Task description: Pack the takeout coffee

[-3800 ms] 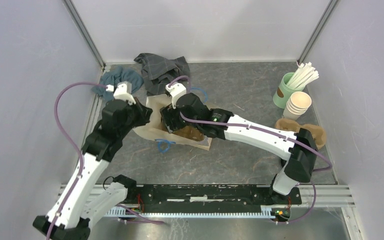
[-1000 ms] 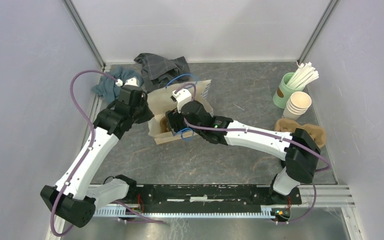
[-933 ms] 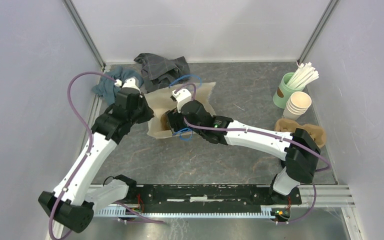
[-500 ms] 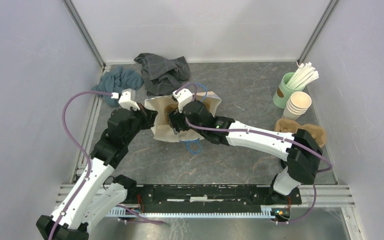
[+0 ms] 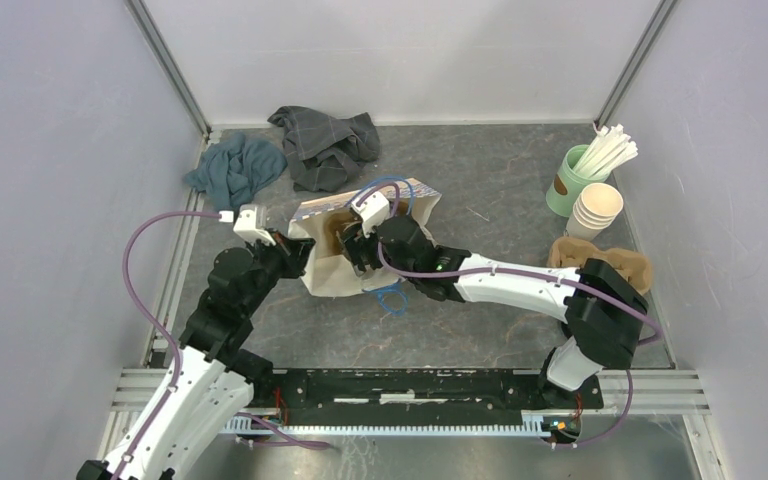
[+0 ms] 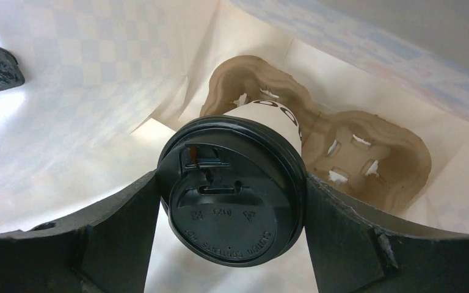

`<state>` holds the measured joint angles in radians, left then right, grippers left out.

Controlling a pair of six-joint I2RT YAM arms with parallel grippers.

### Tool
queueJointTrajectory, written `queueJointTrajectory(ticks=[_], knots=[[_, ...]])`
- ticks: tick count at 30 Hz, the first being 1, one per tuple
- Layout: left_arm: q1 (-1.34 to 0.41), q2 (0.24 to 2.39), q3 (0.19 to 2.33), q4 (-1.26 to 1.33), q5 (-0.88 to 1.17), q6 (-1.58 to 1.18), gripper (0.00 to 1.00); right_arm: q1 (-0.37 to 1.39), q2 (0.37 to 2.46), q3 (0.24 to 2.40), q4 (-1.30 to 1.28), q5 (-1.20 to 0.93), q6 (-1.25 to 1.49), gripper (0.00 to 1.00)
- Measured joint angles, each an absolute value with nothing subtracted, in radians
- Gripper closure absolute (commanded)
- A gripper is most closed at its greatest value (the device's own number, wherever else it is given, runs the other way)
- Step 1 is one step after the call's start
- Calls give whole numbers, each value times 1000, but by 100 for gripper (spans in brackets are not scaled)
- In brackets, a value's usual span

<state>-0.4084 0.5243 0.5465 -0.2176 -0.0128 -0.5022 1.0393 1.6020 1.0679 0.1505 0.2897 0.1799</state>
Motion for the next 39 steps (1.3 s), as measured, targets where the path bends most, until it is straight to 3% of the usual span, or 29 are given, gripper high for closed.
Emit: queueJointTrajectory(ticks=[25, 39], knots=[[-408, 531, 547, -237, 11, -503, 98, 1034, 1688, 1092, 254, 181, 80, 48], [-408, 554, 565, -239, 10, -503, 98, 1032, 1701, 1155, 162, 141, 39, 49]])
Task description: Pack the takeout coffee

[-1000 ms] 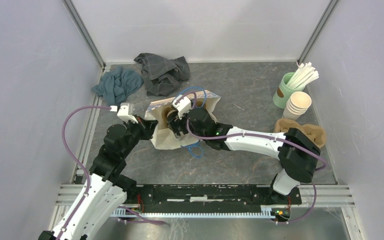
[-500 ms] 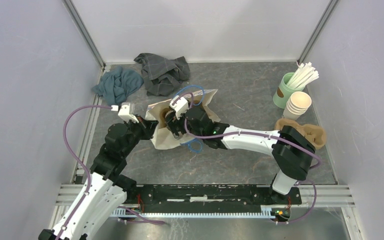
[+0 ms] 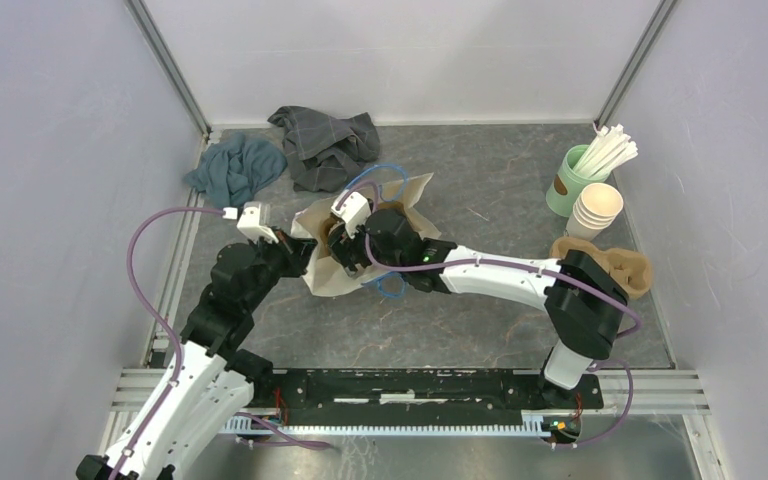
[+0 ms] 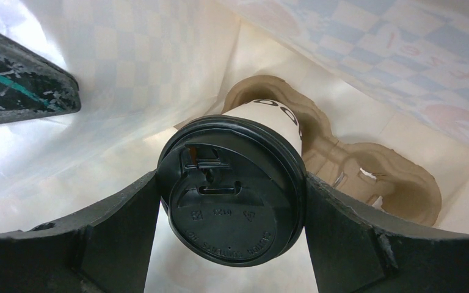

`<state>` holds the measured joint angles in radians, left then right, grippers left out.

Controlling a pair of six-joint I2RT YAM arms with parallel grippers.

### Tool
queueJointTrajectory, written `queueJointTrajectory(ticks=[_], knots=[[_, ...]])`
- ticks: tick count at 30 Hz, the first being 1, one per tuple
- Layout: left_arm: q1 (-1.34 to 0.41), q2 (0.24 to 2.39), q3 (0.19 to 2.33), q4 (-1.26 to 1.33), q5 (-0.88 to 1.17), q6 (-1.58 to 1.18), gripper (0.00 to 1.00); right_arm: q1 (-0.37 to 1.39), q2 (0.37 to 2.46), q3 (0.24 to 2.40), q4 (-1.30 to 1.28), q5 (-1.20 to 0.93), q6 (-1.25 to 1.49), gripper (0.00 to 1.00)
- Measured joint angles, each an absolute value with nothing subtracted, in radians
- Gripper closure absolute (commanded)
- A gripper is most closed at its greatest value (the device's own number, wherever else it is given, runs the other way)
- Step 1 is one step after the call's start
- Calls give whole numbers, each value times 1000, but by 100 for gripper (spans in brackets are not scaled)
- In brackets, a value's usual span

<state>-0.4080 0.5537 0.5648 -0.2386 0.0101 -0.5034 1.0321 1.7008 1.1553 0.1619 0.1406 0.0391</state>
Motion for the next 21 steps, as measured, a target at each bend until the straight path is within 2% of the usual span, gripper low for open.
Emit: queueJointTrajectory(ticks=[21], knots=[[-408, 569, 571, -233, 11, -504, 98, 1032, 1720, 1213, 97, 76, -17, 49]])
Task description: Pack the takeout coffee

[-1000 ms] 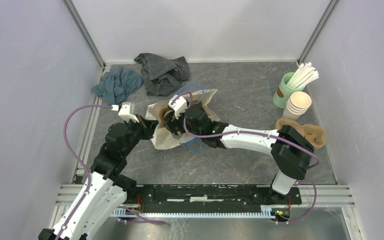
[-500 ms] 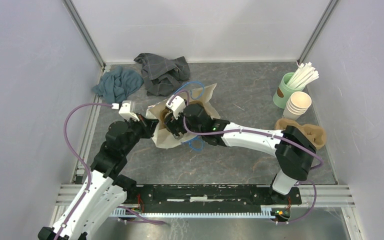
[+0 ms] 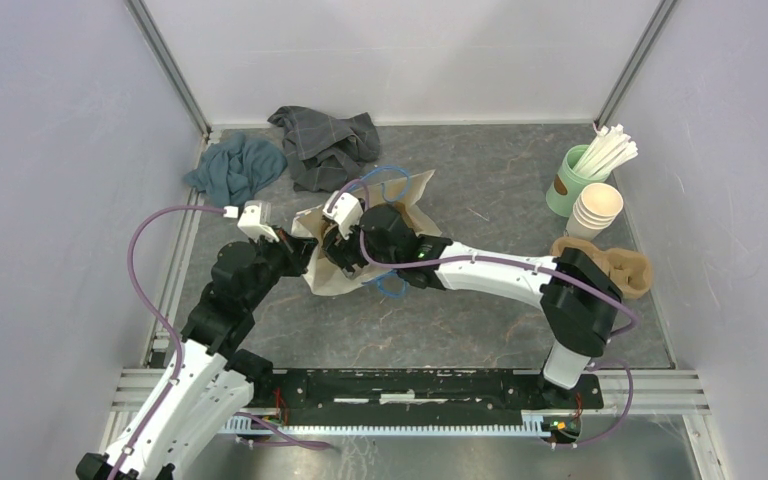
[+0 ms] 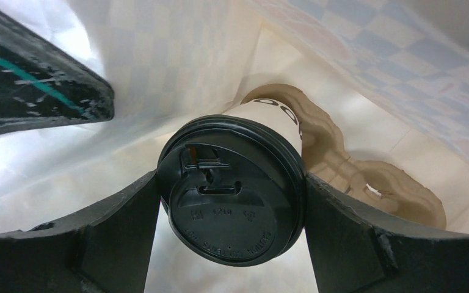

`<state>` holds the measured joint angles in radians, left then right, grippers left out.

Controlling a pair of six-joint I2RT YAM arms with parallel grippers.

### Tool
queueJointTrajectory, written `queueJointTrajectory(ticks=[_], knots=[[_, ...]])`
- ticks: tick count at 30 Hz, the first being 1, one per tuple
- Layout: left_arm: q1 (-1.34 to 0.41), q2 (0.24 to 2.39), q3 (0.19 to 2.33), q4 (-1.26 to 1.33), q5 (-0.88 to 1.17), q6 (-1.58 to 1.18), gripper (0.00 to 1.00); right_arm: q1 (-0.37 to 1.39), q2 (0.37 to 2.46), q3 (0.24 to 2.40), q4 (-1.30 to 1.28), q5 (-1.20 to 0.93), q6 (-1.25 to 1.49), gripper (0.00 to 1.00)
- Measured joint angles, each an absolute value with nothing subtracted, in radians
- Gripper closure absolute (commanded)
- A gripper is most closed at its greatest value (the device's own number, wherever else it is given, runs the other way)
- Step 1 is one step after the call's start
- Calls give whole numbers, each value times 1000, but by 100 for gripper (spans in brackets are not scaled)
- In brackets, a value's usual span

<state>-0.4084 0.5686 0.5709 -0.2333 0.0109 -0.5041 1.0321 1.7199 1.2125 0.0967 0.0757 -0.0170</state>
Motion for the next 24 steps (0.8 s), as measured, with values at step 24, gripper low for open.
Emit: queueJointTrajectory(ticks=[24], knots=[[-408, 561, 571, -249, 12, -505, 98, 1012, 1755, 1224, 98, 124, -33, 50]])
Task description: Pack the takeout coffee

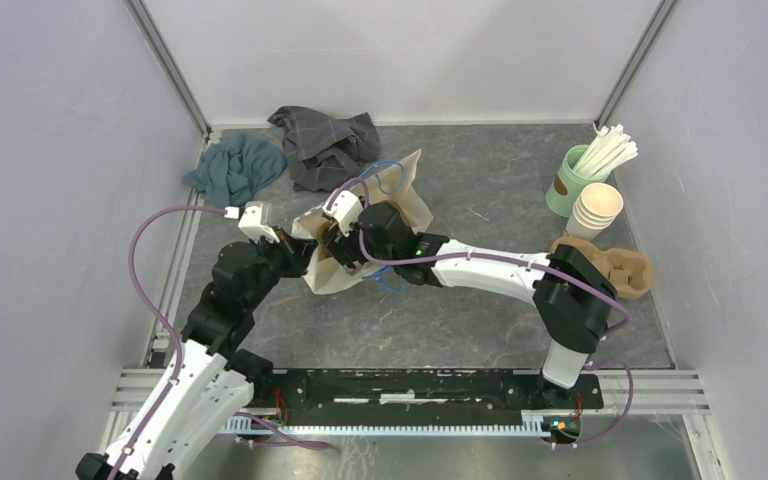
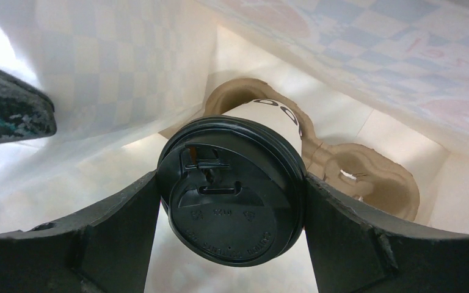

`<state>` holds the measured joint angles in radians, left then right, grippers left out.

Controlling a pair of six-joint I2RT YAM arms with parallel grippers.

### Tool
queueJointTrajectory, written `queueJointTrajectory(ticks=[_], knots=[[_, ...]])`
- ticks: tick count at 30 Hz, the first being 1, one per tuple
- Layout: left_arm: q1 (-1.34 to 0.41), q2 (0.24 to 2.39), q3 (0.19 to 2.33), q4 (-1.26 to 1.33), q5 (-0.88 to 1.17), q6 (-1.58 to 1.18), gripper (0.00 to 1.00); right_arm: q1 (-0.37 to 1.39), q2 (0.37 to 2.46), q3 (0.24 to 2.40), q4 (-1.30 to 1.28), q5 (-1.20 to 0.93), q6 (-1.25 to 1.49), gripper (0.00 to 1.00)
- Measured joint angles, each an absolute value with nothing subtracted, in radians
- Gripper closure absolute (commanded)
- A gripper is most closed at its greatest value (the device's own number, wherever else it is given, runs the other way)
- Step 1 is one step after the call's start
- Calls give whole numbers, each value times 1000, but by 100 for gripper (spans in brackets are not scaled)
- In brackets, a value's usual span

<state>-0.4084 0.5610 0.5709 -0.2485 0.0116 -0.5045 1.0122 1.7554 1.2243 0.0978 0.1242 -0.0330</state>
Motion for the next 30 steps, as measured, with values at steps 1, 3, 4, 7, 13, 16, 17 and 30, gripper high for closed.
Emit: queueJointTrajectory(ticks=[1, 3, 4, 7, 13, 16, 17, 30], knots=[[-408, 561, 571, -249, 12, -504, 98, 1012, 1761, 1230, 97, 122, -33, 50], [-408, 561, 571, -249, 11, -505, 98, 1010, 1777, 1246, 92, 113, -32, 50], [-408, 562, 571, -249, 11, -504, 98, 1008, 1785, 1252, 90, 110, -32, 50], [-408, 564, 571, -250, 10, -505, 98, 1006, 1800, 1267, 78, 104, -31, 50], [-408, 565, 571, -253, 10, -504, 98, 1003, 1821, 1316, 7, 77, -18, 50], [-408, 567, 571, -253, 14, -504, 98, 1001, 1821, 1316, -10, 67, -5, 50], [-408, 570, 571, -253, 17, -505, 98, 1001, 1818, 1316, -15, 69, -1, 50], [-422, 804, 673, -203, 86, -502, 98, 972, 1656, 1293, -160, 207, 61, 48]])
